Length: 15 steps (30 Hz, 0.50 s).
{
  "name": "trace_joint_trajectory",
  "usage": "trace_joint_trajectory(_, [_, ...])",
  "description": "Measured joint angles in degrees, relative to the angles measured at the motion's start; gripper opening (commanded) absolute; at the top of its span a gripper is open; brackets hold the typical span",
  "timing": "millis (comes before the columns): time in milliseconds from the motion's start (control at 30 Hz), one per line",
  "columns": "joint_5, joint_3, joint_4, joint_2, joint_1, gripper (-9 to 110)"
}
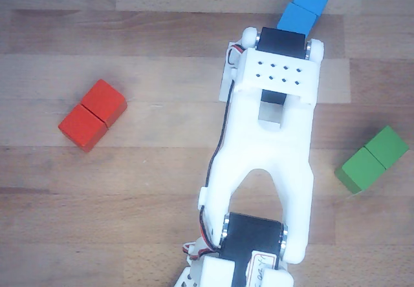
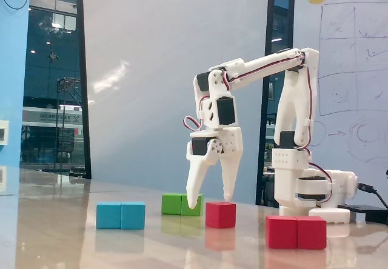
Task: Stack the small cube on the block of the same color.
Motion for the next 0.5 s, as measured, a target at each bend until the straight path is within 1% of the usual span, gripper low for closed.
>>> trace_joint_trajectory(500, [0.0,1.32,1.32,1.58,0.0,33])
